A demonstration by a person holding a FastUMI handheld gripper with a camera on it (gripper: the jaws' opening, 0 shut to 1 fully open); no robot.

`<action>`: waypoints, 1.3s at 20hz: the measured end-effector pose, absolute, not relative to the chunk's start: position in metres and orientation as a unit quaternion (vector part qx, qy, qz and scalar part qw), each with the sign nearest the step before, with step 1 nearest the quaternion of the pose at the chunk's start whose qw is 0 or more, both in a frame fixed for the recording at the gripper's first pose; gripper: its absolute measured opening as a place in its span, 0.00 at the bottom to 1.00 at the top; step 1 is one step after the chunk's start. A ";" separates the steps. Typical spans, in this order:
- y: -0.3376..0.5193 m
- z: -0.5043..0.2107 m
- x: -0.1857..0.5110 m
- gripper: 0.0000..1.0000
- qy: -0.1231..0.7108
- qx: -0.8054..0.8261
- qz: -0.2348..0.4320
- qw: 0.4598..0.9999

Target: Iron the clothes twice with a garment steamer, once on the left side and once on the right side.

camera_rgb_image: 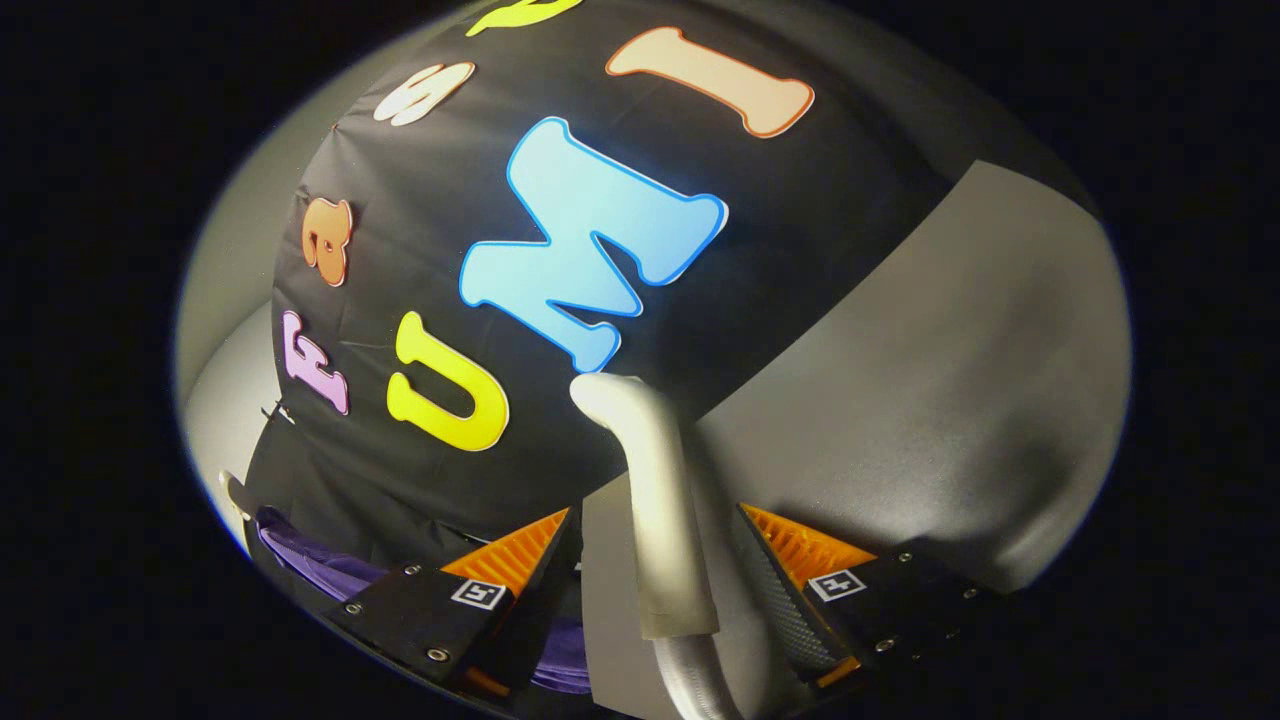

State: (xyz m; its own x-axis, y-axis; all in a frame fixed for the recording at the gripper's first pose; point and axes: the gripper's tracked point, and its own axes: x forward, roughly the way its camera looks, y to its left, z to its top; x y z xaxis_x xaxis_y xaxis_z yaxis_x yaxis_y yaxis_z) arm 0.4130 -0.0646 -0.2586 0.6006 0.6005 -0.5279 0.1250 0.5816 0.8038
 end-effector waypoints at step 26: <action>-0.050 -0.178 0.346 0.32 0.372 0.444 0.188 0.793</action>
